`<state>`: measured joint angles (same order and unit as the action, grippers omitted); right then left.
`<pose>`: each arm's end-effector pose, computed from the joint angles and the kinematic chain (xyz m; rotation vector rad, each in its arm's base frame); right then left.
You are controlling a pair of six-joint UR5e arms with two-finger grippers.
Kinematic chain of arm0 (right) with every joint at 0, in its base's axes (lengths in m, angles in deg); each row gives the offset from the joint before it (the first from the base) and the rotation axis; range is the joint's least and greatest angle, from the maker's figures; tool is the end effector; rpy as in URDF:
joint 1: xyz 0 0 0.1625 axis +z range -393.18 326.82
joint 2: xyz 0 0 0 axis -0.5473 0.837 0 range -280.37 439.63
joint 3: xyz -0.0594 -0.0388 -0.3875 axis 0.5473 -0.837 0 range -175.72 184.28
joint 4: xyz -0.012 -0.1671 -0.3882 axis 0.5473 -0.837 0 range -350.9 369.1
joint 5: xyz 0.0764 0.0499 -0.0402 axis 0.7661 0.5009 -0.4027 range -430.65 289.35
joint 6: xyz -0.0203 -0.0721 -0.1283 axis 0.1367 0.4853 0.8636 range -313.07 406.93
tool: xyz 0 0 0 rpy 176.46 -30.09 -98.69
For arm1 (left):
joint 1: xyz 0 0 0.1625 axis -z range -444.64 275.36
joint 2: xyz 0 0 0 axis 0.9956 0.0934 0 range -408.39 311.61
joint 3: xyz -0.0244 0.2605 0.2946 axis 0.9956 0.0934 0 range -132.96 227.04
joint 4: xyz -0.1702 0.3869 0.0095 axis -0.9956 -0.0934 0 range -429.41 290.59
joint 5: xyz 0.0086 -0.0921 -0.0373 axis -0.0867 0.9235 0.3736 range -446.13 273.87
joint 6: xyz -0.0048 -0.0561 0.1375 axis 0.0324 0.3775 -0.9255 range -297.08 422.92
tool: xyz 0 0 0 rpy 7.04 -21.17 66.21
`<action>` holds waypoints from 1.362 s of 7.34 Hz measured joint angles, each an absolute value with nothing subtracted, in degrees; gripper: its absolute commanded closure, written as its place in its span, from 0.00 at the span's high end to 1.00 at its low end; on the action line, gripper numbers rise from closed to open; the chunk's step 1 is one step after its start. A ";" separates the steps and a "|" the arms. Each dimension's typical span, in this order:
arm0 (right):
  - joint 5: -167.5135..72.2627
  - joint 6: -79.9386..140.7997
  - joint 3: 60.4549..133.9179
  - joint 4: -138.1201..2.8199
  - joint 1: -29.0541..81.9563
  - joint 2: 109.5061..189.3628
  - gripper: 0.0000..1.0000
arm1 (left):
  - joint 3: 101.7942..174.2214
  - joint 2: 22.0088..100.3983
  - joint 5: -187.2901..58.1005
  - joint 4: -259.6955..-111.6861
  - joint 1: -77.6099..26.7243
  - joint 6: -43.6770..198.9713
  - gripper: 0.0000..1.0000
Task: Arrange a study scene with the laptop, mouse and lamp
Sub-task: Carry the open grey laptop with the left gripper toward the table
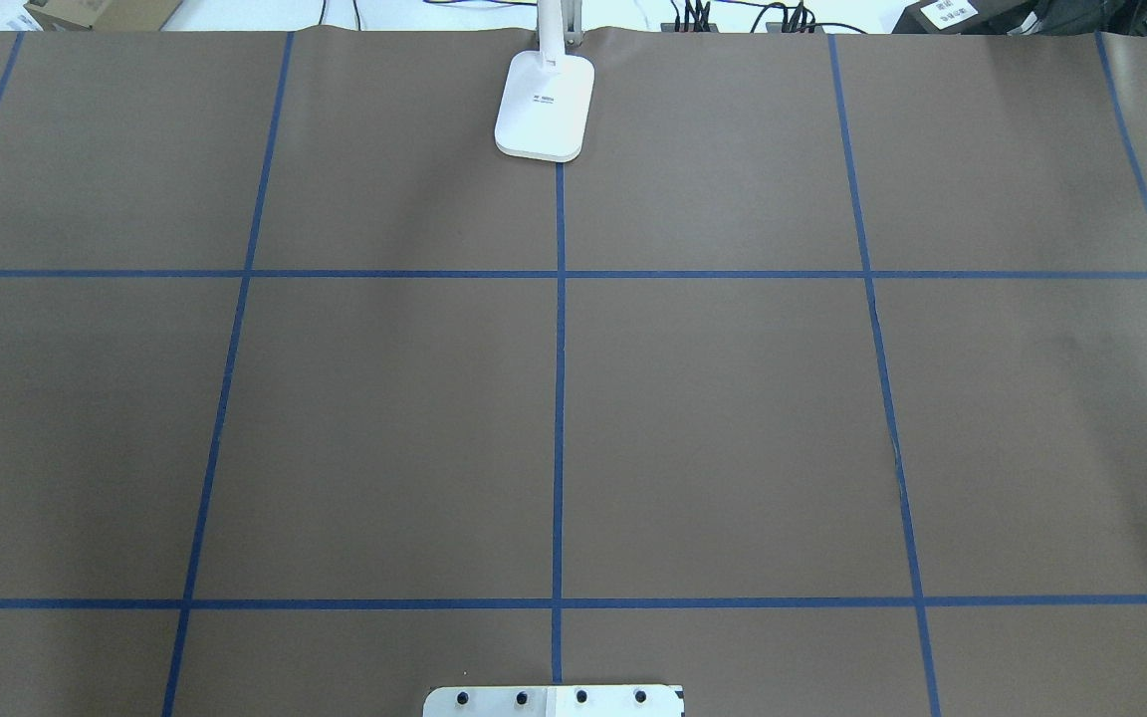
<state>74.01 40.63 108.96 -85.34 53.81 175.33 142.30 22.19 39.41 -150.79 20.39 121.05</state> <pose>-0.0122 -0.4634 0.5697 -0.0044 -0.9562 0.0151 -0.1240 -0.2807 0.7823 -0.6311 0.4636 -1.3400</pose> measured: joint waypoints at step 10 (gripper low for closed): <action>76.13 40.11 109.57 -85.39 53.80 176.21 1.00 | 148.38 16.97 43.04 -148.78 21.05 120.99 0.00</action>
<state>76.13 40.11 109.57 -85.39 53.80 176.21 148.38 16.97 43.04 -148.78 21.05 120.99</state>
